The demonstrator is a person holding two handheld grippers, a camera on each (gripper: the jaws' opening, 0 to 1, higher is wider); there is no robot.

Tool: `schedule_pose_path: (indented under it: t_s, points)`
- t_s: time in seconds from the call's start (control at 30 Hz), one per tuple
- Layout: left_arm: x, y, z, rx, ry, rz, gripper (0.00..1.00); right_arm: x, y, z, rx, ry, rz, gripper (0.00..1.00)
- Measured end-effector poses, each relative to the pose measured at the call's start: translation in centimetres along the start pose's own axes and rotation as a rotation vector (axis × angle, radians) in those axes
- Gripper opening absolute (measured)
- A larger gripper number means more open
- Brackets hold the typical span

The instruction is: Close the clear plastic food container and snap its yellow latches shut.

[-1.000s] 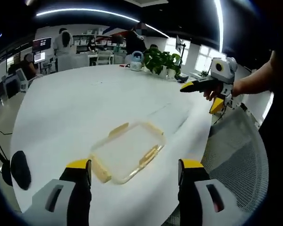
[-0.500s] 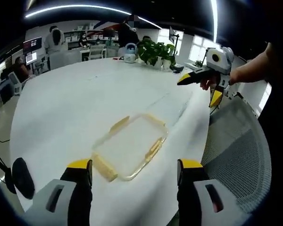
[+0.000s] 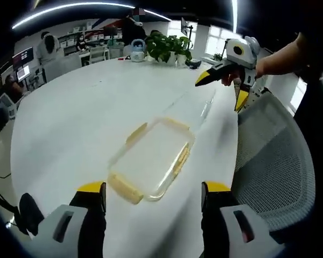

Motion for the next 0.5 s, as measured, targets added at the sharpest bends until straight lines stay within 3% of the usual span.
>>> schedule_pose_path:
  t_s: [0.5]
  points:
    - [1.1,0.8,-1.5,0.105,0.041,-0.130,0.70,-0.6,0.4,-1.6,0.069,-0.031,0.050,0.66]
Point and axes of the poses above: the point that each gripper's makers call its tool centre point, and the gripper's own axes: z roughly backward along the fingers, x roughly to its left, y roughly out of its underside, the point moved 3 cm from there along z, roughly backward along the fingers, and after that the axes turned 7 degrees about x, right-handed, at the moved point
